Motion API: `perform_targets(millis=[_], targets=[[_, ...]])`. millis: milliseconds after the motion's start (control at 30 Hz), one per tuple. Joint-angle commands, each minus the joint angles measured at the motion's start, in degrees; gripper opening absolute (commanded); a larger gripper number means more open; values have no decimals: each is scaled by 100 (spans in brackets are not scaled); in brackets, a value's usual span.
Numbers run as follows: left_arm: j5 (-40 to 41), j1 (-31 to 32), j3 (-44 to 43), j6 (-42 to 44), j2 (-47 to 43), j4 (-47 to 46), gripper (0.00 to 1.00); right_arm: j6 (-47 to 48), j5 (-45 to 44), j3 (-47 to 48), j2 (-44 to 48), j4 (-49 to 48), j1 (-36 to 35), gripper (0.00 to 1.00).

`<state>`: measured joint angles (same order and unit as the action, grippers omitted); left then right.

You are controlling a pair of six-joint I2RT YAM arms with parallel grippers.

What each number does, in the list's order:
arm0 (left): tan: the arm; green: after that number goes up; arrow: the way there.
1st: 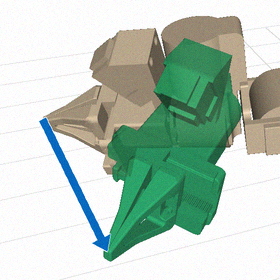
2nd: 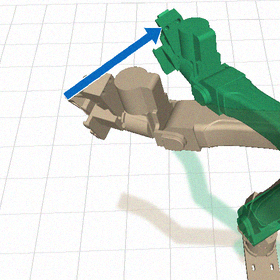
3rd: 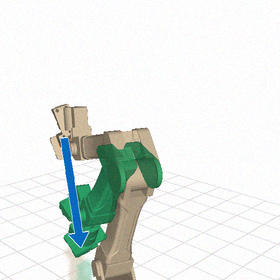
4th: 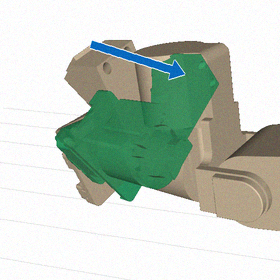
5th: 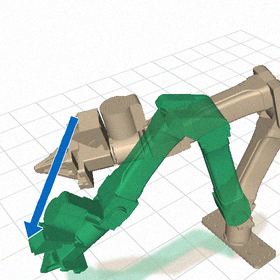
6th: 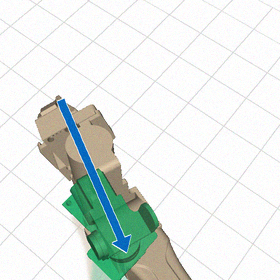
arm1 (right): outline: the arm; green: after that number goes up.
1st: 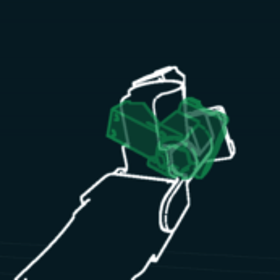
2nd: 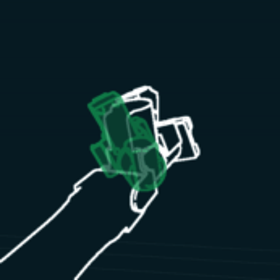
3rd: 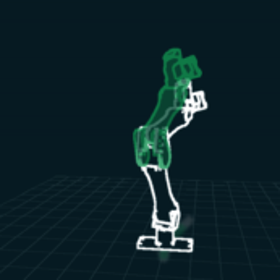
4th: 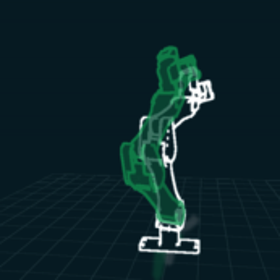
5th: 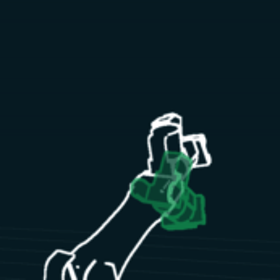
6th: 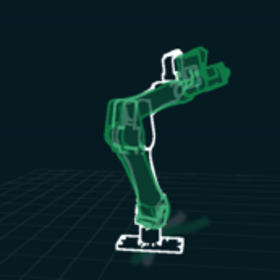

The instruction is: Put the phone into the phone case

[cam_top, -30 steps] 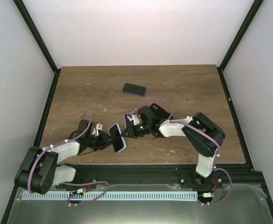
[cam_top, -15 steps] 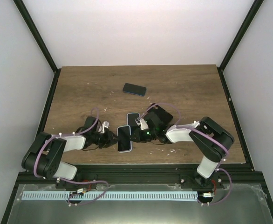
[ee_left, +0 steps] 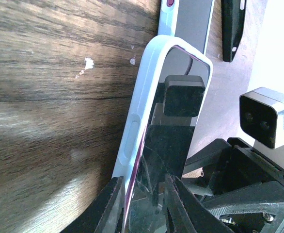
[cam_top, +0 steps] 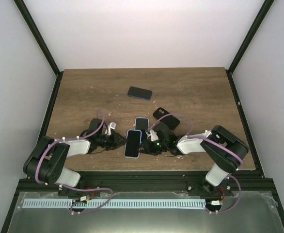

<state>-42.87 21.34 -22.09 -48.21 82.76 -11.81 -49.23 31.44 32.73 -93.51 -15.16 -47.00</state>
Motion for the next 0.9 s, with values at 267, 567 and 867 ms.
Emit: perform_targets(millis=[267, 567, 867], targets=[[-44, 28, 86, 30, 78, -342, 25, -814, -269, -259, -330, -1480, -46, 50], [-111, 29, 181, -161, -17, -457, 25, -980, -12, -157, -531, -2086, -46, 26], [361, -26, -936, 319, -2088, 2133, 58, -1171, 461, 48, 370, -1542, 12, 5]])
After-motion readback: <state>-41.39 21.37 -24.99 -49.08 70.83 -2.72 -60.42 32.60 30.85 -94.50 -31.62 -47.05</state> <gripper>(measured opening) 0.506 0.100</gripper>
